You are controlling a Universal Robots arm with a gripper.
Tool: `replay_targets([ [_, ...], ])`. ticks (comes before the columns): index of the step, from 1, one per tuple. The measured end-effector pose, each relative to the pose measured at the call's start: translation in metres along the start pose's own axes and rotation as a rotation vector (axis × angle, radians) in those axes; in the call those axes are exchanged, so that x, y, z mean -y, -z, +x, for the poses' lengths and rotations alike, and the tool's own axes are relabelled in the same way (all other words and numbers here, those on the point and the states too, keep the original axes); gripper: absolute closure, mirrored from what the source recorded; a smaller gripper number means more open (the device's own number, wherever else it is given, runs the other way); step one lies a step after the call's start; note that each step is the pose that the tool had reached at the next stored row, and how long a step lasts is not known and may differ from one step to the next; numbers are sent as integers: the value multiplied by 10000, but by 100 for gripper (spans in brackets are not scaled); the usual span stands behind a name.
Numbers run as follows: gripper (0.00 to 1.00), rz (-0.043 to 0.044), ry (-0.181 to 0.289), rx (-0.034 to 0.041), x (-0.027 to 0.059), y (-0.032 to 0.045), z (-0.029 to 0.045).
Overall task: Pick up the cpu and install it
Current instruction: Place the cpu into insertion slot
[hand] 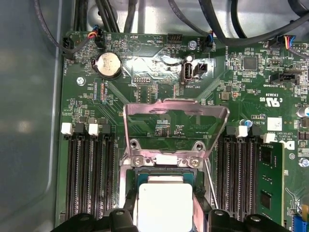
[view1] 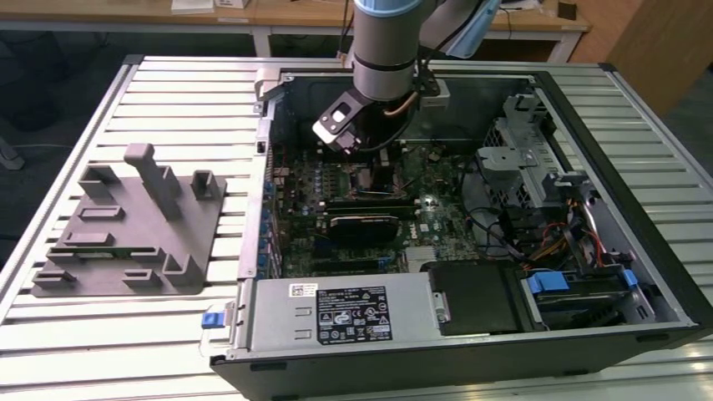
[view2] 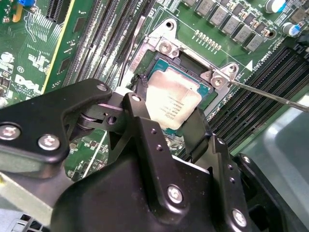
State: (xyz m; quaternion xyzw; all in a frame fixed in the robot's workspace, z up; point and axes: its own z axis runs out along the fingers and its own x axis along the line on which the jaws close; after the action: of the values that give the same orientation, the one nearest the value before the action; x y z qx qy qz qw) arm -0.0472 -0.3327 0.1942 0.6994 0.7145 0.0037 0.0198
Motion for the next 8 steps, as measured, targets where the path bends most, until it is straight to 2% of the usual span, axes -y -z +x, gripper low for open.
replay_targets([
  [8,47,3,2,-6,-1,-15,-1],
])
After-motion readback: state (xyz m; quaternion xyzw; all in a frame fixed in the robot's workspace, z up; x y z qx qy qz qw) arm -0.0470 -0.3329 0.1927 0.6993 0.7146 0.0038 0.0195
